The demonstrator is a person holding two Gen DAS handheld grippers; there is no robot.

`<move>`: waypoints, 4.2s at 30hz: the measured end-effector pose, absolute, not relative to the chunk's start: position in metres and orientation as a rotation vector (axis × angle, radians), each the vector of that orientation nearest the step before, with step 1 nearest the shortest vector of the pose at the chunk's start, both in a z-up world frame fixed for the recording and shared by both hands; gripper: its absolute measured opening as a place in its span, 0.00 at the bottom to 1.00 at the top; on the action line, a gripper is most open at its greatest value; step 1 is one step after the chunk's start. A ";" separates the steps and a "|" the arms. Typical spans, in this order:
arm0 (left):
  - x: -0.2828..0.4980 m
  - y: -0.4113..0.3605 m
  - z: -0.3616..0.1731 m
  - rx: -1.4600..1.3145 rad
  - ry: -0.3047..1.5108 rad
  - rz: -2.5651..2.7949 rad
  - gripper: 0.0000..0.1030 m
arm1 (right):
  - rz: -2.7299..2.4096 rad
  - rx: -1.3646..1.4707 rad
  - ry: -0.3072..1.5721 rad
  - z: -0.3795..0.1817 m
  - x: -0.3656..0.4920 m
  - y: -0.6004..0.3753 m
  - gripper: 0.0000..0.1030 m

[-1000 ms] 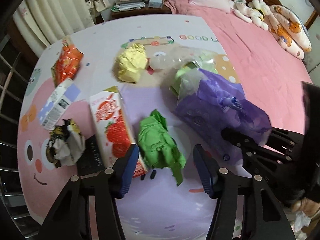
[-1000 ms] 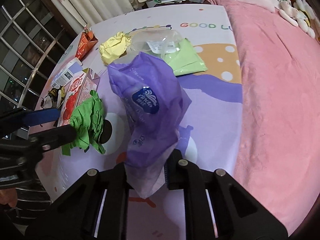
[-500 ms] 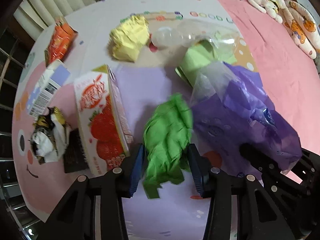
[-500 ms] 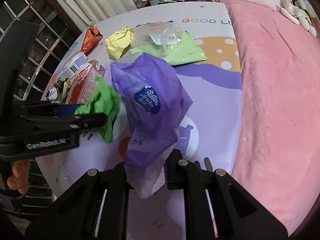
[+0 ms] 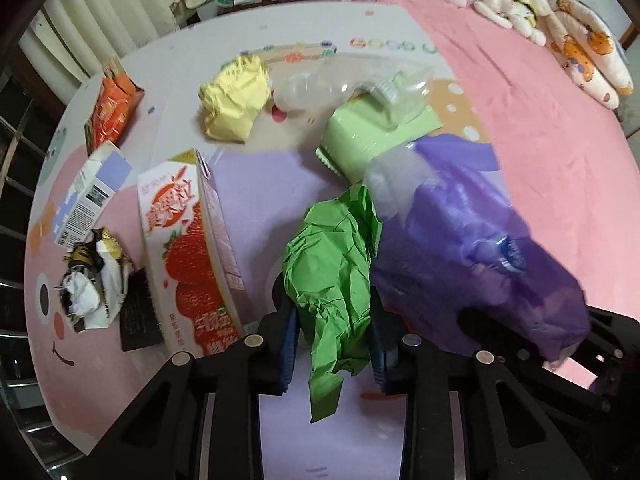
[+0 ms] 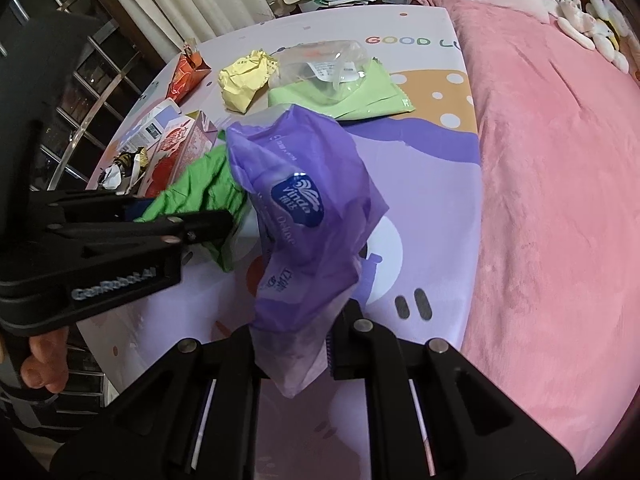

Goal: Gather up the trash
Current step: 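Carry the bag and green wrapper over the bin and open both tools, then raise both tools back toward the table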

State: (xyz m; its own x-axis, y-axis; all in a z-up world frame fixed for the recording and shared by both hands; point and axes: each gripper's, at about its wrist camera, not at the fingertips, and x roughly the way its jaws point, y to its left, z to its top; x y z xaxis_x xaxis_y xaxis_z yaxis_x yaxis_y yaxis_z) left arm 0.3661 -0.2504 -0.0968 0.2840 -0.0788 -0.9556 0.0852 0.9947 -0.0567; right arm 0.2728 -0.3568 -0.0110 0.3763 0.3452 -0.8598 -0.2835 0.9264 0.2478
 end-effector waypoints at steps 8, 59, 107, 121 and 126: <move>0.322 -0.231 -0.050 0.036 1.200 -0.153 0.29 | 0.397 0.092 1.085 0.011 0.241 -0.349 0.07; -0.023 0.007 -0.186 0.159 1.303 -0.400 0.29 | 0.111 0.187 1.341 -0.136 -0.082 -0.101 0.07; -0.009 -0.005 -0.271 0.088 1.304 -0.242 0.86 | 0.112 0.363 1.448 -0.271 -0.068 -0.131 0.57; -0.031 0.020 -0.050 0.065 1.032 -0.206 0.86 | 0.172 0.246 1.187 -0.050 -0.087 -0.128 0.57; -0.031 0.025 -0.006 0.028 0.975 -0.225 0.81 | 0.176 0.194 1.101 0.004 -0.091 -0.124 0.57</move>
State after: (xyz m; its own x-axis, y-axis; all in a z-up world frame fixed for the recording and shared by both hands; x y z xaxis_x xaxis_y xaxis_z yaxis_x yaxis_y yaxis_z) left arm -0.0311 0.0253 -0.0059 0.5395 -0.1767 -0.8232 0.2020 0.9763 -0.0771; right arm -0.0914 -0.1239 0.0037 0.4416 0.2370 -0.8654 -0.0453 0.9691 0.2423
